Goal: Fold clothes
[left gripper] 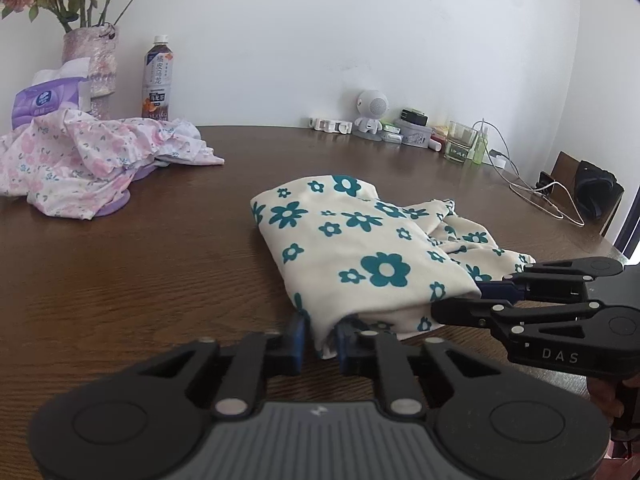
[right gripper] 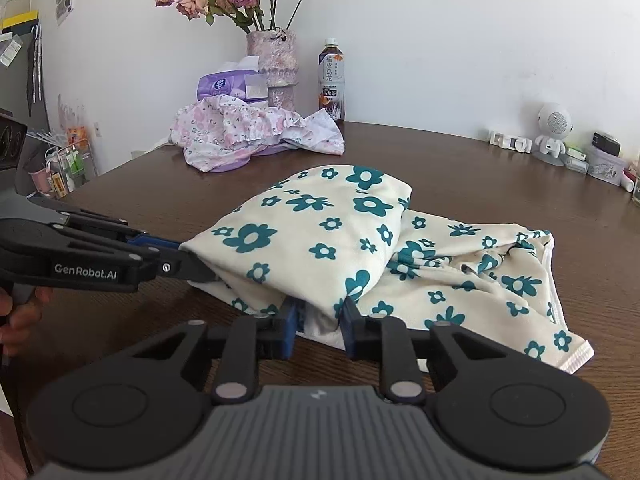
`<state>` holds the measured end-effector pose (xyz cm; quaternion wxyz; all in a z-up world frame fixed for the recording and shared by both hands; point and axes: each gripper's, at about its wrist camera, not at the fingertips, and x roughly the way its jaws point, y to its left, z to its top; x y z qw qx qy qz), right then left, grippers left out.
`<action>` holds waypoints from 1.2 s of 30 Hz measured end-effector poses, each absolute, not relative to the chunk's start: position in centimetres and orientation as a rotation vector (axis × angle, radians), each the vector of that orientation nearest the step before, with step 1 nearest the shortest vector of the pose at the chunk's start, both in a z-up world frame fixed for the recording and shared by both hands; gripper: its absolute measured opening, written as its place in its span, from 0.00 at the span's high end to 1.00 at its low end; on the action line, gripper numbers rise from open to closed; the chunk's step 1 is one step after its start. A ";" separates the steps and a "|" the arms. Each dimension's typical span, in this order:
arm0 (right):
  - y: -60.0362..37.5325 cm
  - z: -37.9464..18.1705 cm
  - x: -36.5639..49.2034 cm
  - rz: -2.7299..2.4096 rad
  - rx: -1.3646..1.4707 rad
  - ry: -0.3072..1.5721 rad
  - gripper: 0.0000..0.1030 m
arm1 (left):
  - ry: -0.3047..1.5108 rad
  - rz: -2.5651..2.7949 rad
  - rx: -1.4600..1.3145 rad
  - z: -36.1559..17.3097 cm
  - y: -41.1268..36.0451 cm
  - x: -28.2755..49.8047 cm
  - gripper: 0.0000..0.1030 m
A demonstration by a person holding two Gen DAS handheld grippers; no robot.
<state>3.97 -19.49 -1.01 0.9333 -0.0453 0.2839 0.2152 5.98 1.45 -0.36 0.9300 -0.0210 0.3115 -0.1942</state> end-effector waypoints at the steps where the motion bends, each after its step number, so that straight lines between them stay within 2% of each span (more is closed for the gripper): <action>1: -19.5 -1.0 4.1 0.442 -0.088 0.586 0.82 | 0.642 -0.398 -0.057 -0.5 1.6 6.1 0.91; 4: -19.7 -1.2 4.5 0.449 -0.078 0.605 0.83 | 0.648 -0.395 -0.074 -0.7 1.8 6.1 0.92; 7: -19.7 -1.1 4.5 0.447 -0.077 0.603 0.80 | 0.648 -0.375 -0.069 -0.5 1.7 5.9 0.84; 10: -19.7 -1.0 4.3 0.440 -0.084 0.597 0.80 | 0.640 -0.382 -0.067 -0.4 1.8 5.7 0.83; 12: -19.8 -1.2 4.6 0.440 -0.083 0.612 0.82 | 0.642 -0.392 -0.076 -0.5 1.9 5.6 0.91; 16: -19.1 -1.3 4.5 0.433 -0.128 0.616 0.83 | 0.650 -0.401 -0.083 -0.7 2.0 5.7 0.95; 32: -20.5 -0.5 3.4 0.426 -0.078 0.581 0.81 | 0.649 -0.401 -0.128 -0.8 2.6 5.5 0.94; 34: -20.6 -0.6 3.5 0.421 -0.074 0.593 0.82 | 0.649 -0.399 -0.136 -0.9 2.6 5.5 0.94; 36: -20.6 -1.0 3.8 0.422 -0.065 0.617 0.89 | 0.654 -0.401 -0.145 -1.0 2.7 5.5 0.96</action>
